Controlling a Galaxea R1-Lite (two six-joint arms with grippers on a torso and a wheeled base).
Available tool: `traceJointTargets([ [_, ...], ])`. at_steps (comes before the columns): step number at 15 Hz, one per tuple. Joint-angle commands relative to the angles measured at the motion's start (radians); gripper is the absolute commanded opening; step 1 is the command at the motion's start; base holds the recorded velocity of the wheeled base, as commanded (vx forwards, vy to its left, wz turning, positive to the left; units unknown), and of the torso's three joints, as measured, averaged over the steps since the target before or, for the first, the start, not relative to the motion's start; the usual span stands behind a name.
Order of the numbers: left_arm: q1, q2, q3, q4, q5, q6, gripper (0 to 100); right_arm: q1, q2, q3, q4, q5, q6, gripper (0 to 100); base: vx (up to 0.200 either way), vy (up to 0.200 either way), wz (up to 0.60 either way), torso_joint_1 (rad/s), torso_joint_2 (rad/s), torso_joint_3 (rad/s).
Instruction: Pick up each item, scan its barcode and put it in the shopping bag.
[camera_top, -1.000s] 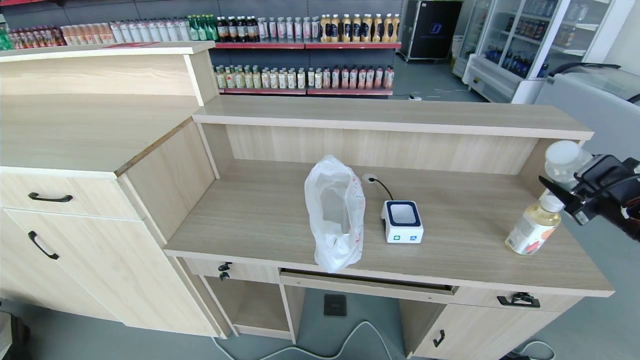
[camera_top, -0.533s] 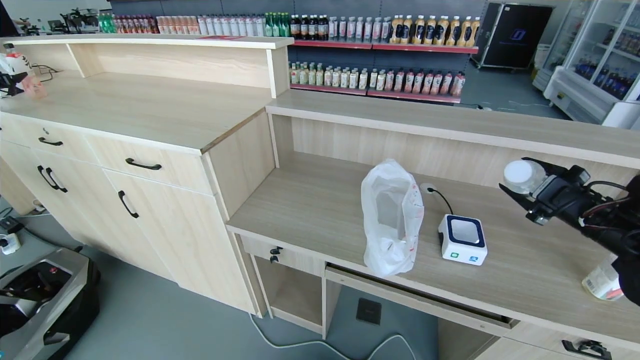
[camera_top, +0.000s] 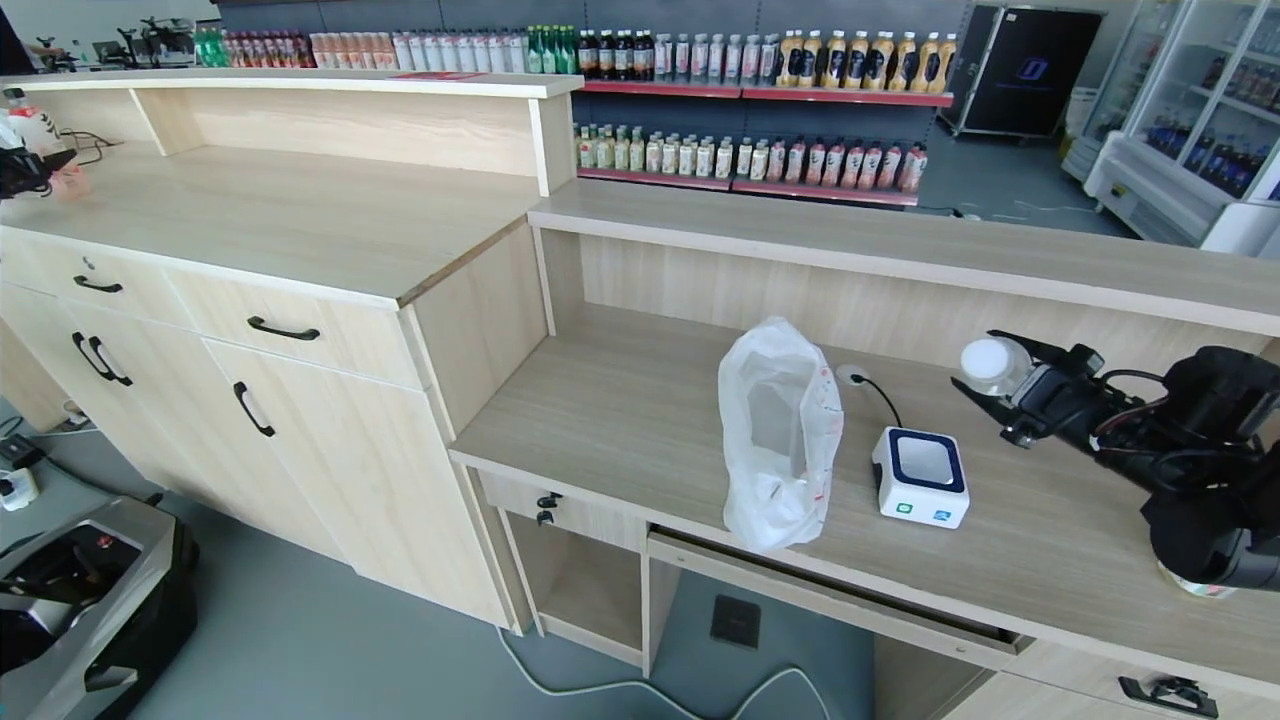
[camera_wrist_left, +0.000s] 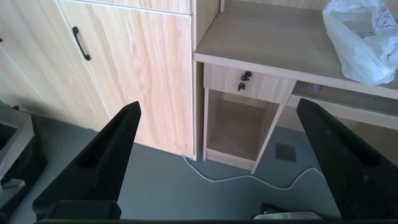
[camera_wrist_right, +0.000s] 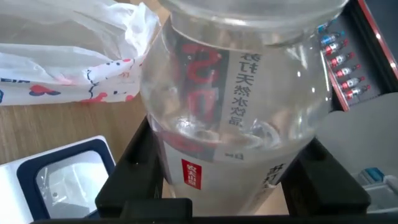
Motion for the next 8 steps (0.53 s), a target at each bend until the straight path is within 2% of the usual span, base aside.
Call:
traceJointTargets([
  [1, 0.0, 0.002, 0.0, 0.001, 0.0, 0.0, 100, 0.0, 0.067, -0.016, -0.017, 0.0, 0.001, 0, 0.0, 0.0, 0.0, 0.0, 0.0, 0.0],
  [8, 0.0, 0.002, 0.0, -0.001, 0.0, 0.0, 100, 0.009, 0.167, -0.049, -0.067, 0.001, 0.016, 0, 0.0, 0.0, 0.0, 0.0, 0.0, 0.0],
])
